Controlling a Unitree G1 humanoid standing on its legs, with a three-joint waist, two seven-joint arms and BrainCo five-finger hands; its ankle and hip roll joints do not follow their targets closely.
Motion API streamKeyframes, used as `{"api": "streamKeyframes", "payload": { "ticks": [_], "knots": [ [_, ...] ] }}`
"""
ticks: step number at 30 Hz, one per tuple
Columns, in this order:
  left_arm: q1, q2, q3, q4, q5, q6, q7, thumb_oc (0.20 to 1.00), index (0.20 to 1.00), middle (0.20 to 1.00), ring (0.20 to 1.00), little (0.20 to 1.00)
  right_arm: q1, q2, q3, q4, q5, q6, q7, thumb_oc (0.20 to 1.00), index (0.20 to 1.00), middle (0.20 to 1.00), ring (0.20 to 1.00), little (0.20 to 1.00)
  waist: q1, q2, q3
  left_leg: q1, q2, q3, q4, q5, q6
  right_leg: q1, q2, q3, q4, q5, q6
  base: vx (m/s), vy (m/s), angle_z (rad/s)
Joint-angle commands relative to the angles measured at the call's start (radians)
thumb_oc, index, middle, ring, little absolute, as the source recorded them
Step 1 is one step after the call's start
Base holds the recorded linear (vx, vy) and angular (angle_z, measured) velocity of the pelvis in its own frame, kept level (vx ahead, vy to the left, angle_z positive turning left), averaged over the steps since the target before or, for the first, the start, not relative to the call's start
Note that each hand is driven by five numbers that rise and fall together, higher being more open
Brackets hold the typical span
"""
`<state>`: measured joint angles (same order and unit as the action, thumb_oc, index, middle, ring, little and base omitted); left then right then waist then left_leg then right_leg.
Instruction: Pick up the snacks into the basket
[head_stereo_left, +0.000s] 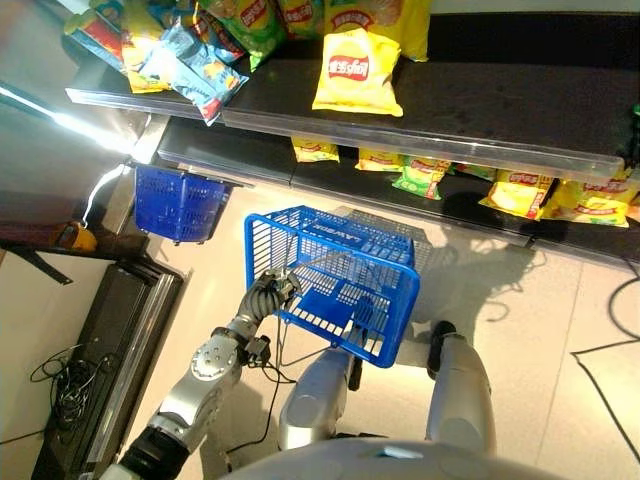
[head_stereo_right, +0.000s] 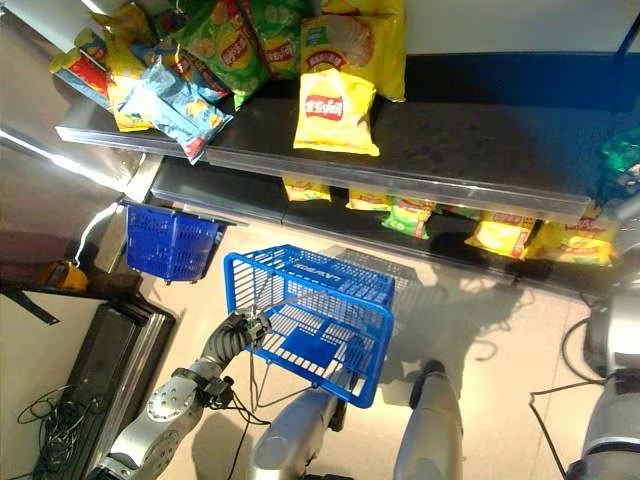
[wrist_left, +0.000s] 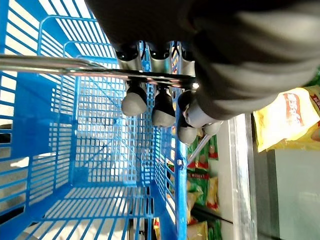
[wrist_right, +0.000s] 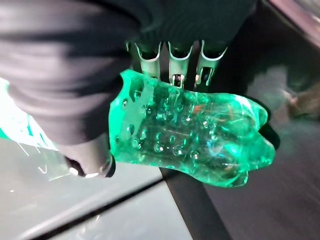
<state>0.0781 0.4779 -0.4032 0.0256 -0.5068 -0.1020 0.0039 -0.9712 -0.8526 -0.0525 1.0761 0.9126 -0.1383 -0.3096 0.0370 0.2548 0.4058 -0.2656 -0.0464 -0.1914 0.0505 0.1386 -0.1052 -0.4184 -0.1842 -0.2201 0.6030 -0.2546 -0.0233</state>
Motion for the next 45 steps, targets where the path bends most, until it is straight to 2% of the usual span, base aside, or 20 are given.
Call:
{"api": "streamKeyframes", "payload": {
  "ticks": [1,3,4,9,13,19,21,24,28,30,31,32,33,35,36,37,38,45],
  "knots": [
    [-0.015,0.003,0.111,-0.087,-0.052,-0.096,0.037,0.200,0.200,0.200,0.200,0.200,0.065,0.071,-0.026,-0.287,0.012,-0.209,-0.018,0.200,0.200,0.200,0.200,0.200,0.007,-0.091,-0.024,0.036,-0.015,0.018,0.099,-0.141,0.035,0.090,0.017,0.054,-0.154,0.096,0.123,0.02,0.048,-0.19],
    [-0.002,-0.018,0.162,-0.052,-0.061,-0.101,0.061,0.200,0.200,0.200,0.200,0.200,0.292,0.238,-0.081,-0.623,-0.094,-0.277,-0.054,0.200,0.200,0.200,0.200,0.200,-0.013,-0.131,-0.044,0.050,-0.008,0.034,0.088,-0.149,0.048,0.112,0.027,0.074,-0.203,0.127,0.130,0.04,0.075,-0.14],
    [0.002,-0.014,0.161,-0.052,-0.061,-0.101,0.061,0.200,0.200,0.200,0.200,0.200,0.304,0.247,-0.085,-0.637,-0.103,-0.274,-0.062,0.200,0.200,0.200,0.200,0.200,-0.011,-0.133,-0.047,0.052,-0.007,0.035,0.086,-0.149,0.048,0.115,0.028,0.074,-0.207,0.128,0.130,0.03,0.057,-0.10],
    [0.011,-0.031,0.226,-0.053,-0.050,-0.105,0.081,0.200,0.200,0.200,0.200,0.200,0.500,0.401,-0.092,-0.880,-0.170,-0.289,-0.039,0.200,0.200,0.200,0.200,0.200,-0.024,-0.195,-0.091,0.091,0.004,0.066,0.059,-0.160,0.065,0.157,0.049,0.105,-0.286,0.166,0.140,0.04,0.045,-0.25],
    [0.028,-0.045,0.267,-0.055,-0.030,-0.103,0.078,0.200,0.200,0.200,0.200,0.200,0.611,0.449,-0.084,-1.000,-0.256,-0.256,-0.017,0.200,0.200,0.200,0.200,0.200,-0.027,-0.239,-0.133,0.126,0.004,0.089,0.049,-0.173,0.073,0.205,0.058,0.124,-0.352,0.189,0.146,0.06,0.051,-0.24],
    [0.039,-0.054,0.298,-0.059,0.004,-0.102,0.057,0.200,0.200,0.200,0.200,0.200,0.693,0.454,-0.068,-1.068,-0.352,-0.212,0.034,0.200,0.200,0.200,0.200,0.200,-0.026,-0.274,-0.190,0.168,0.006,0.108,0.022,-0.182,0.082,0.254,0.063,0.140,-0.409,0.212,0.155,0.04,0.049,-0.17],
    [0.044,-0.066,0.306,-0.061,0.006,-0.100,0.052,0.200,0.200,0.200,0.200,0.200,0.712,0.480,-0.058,-1.093,-0.335,-0.209,0.058,0.200,0.200,0.200,0.200,0.200,-0.025,-0.287,-0.214,0.188,0.004,0.116,0.022,-0.191,0.087,0.275,0.063,0.142,-0.414,0.211,0.156,0.06,0.049,-0.11],
    [0.048,-0.068,0.312,-0.064,0.004,-0.100,0.051,0.200,0.200,0.200,0.200,0.200,0.724,0.483,-0.048,-1.112,-0.343,-0.203,0.074,0.200,0.200,0.200,0.200,0.200,-0.025,-0.292,-0.221,0.194,0.004,0.118,0.025,-0.195,0.089,0.279,0.063,0.145,-0.411,0.210,0.156,0.02,0.013,-0.05],
    [0.037,-0.093,0.298,-0.088,-0.030,-0.104,0.007,0.200,0.200,0.200,0.200,0.200,0.820,0.450,0.060,-1.140,-0.488,-0.153,0.212,0.200,0.200,0.200,0.200,0.200,-0.021,-0.310,-0.249,0.216,0.001,0.116,0.028,-0.206,0.092,0.306,0.061,0.141,-0.415,0.205,0.158,0.02,0.004,0.01],
    [0.019,-0.090,0.286,-0.097,-0.032,-0.107,-0.003,0.200,0.200,0.200,0.200,0.200,0.833,0.438,0.098,-1.119,-0.545,-0.139,0.231,0.200,0.200,0.200,0.200,0.200,-0.021,-0.312,-0.247,0.211,-0.001,0.112,0.035,-0.207,0.091,0.304,0.061,0.141,-0.407,0.201,0.158,-0.03,-0.007,0.04],
    [-0.020,-0.091,0.260,-0.113,-0.049,-0.108,-0.017,0.200,0.200,0.200,0.200,0.200,0.859,0.419,0.163,-1.090,-0.631,-0.112,0.258,0.200,0.200,0.200,0.200,0.200,-0.020,-0.313,-0.236,0.201,-0.006,0.101,0.055,-0.210,0.091,0.295,0.060,0.136,-0.385,0.193,0.156,-0.05,-0.010,0.02],
    [-0.020,-0.091,0.260,-0.113,-0.050,-0.108,-0.017,0.200,0.200,0.200,0.200,0.200,0.858,0.419,0.163,-1.089,-0.631,-0.112,0.257,0.200,0.200,0.200,0.200,0.200,-0.021,-0.313,-0.236,0.200,-0.006,0.100,0.056,-0.211,0.091,0.295,0.060,0.135,-0.384,0.192,0.156,-0.08,-0.009,0.09],
    [-0.071,-0.094,0.216,-0.142,-0.078,-0.112,-0.021,0.200,0.200,0.200,0.200,0.200,0.877,0.420,0.237,-1.024,-0.678,-0.095,0.288,0.200,0.200,0.200,0.200,0.200,-0.016,-0.311,-0.220,0.187,-0.012,0.089,0.070,-0.210,0.090,0.287,0.056,0.127,-0.368,0.189,0.157,-0.06,-0.007,0.12],
    [-0.094,-0.094,0.202,-0.149,-0.084,-0.109,-0.021,0.200,0.200,0.200,0.200,0.200,0.883,0.410,0.258,-1.019,-0.724,-0.092,0.284,0.200,0.200,0.200,0.200,0.200,-0.017,-0.311,-0.212,0.179,-0.015,0.082,0.078,-0.210,0.090,0.284,0.054,0.121,-0.362,0.187,0.157,-0.05,-0.009,0.23],
    [-0.115,-0.100,0.180,-0.157,-0.090,-0.107,-0.025,0.200,0.200,0.200,0.200,0.200,0.890,0.399,0.299,-0.986,-0.783,-0.088,0.304,0.200,0.200,0.200,0.200,0.200,-0.014,-0.309,-0.205,0.173,-0.017,0.075,0.083,-0.210,0.089,0.283,0.051,0.114,-0.360,0.185,0.157,-0.09,-0.013,0.39],
    [-0.177,-0.106,0.125,-0.185,-0.129,-0.108,-0.029,0.200,0.200,0.200,0.200,0.200,0.896,0.390,0.364,-0.930,-0.836,-0.080,0.312,0.200,0.200,0.200,0.200,0.200,-0.012,-0.303,-0.173,0.146,-0.023,0.060,0.099,-0.205,0.088,0.269,0.046,0.103,-0.348,0.185,0.156,-0.09,-0.013,0.36],
    [-0.179,-0.106,0.125,-0.184,-0.129,-0.109,-0.029,0.200,0.200,0.200,0.200,0.200,0.893,0.390,0.364,-0.927,-0.836,-0.082,0.312,0.200,0.200,0.200,0.200,0.200,-0.013,-0.303,-0.172,0.145,-0.024,0.059,0.102,-0.206,0.088,0.268,0.045,0.102,-0.346,0.184,0.156,-0.14,-0.012,0.37],
    [-0.369,-0.133,-0.059,-0.216,-0.261,-0.095,-0.006,0.200,0.200,0.200,0.200,0.200,0.765,0.394,0.617,-0.771,-1.037,-0.058,0.313,0.200,0.200,0.200,0.200,0.200,0.003,-0.276,-0.093,0.054,-0.036,0.008,0.146,-0.185,0.076,0.215,0.022,0.060,-0.316,0.182,0.149,-0.07,-0.011,0.24]
  ]
}}
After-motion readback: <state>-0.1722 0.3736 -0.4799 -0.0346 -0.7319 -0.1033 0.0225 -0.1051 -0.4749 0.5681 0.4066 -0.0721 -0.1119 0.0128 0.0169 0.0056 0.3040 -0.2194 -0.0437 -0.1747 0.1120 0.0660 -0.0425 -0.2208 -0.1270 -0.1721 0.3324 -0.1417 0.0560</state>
